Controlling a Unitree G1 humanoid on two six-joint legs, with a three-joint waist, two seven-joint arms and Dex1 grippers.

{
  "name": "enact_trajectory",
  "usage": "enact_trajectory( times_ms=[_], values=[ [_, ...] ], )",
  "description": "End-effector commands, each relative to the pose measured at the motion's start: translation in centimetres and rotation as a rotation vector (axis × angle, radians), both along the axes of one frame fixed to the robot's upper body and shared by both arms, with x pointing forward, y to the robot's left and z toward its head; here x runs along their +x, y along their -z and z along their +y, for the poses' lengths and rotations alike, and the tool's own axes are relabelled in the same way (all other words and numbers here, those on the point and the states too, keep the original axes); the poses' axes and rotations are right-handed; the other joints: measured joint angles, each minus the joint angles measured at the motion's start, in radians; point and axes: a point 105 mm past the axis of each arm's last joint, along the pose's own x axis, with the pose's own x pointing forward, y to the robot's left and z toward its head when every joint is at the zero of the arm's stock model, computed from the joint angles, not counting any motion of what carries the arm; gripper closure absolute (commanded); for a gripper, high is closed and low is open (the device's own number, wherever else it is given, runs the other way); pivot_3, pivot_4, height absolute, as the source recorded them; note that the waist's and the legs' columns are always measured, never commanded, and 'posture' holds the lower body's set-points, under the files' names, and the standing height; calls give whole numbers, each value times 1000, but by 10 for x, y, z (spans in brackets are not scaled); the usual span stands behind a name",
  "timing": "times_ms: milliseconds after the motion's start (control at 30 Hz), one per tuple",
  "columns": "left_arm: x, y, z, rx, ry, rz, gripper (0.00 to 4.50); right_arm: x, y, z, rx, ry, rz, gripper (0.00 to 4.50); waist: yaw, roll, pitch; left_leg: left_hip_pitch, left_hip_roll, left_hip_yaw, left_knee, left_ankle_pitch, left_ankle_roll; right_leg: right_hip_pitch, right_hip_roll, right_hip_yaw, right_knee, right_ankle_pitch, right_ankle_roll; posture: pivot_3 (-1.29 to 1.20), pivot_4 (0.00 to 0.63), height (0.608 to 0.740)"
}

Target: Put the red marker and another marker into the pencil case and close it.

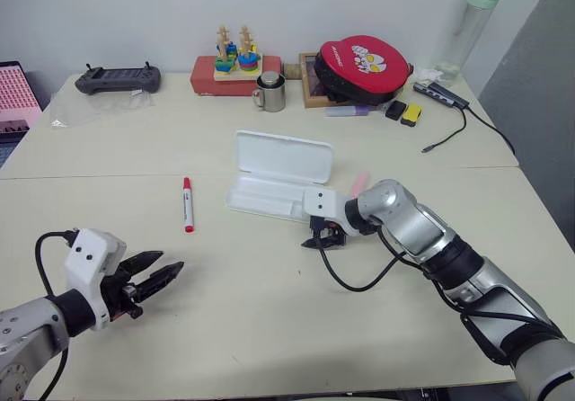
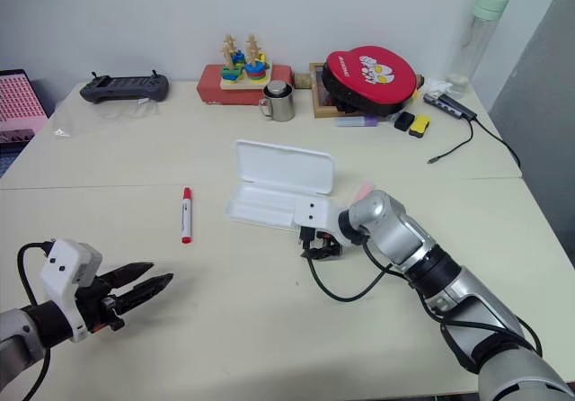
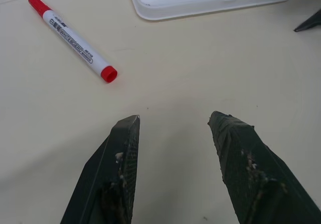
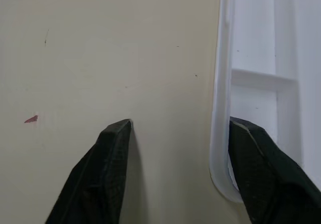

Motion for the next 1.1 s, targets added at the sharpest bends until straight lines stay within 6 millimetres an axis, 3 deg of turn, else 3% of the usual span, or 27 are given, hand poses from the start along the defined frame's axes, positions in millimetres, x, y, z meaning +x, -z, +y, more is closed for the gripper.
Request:
enact_trajectory(
  times_ms=[33, 300, 567, 767, 933, 1100],
  values=[
    [1, -4, -5, 14, 11, -27, 2117, -1, -10, 4, -2, -19, -34, 2713, 0, 0, 0, 0, 0, 0, 0, 0, 0, 0, 0, 0, 0, 0, 0, 0, 150, 740],
    [2, -3, -7, 12, 7, -29, 2117, -4, -11, 7, -3, -37, -38, 4475, 0, 0, 0, 0, 0, 0, 0, 0, 0, 0, 0, 0, 0, 0, 0, 0, 150, 740],
    [2, -2, -9, 12, 6, -27, 2117, -9, -10, 1, -11, -61, -37, 4475, 0, 0, 0, 0, 0, 0, 0, 0, 0, 0, 0, 0, 0, 0, 0, 0, 150, 740],
    [2, 0, -7, 18, 2, -18, 2117, -44, -15, -29, -20, -184, 22, 4475, 6, 0, 0, -1, 0, -1, 0, 0, 0, 0, -1, -1, -2, 0, 0, 0, 150, 740],
    [2, 1, -8, 20, 12, -7, 2117, -68, -18, -37, 3, -279, 49, 4475, -4, 0, 0, 0, 0, 0, 0, 0, 1, 0, 0, 0, -1, 0, 0, 0, 150, 740],
    [5, 1, -7, 29, 38, 12, 2117, -76, -13, -38, 1, -285, 58, 4475, -1, 0, 0, 0, 0, 0, 1, 0, 1, 1, 1, 0, 0, 0, 0, 0, 150, 740]
  ],
)
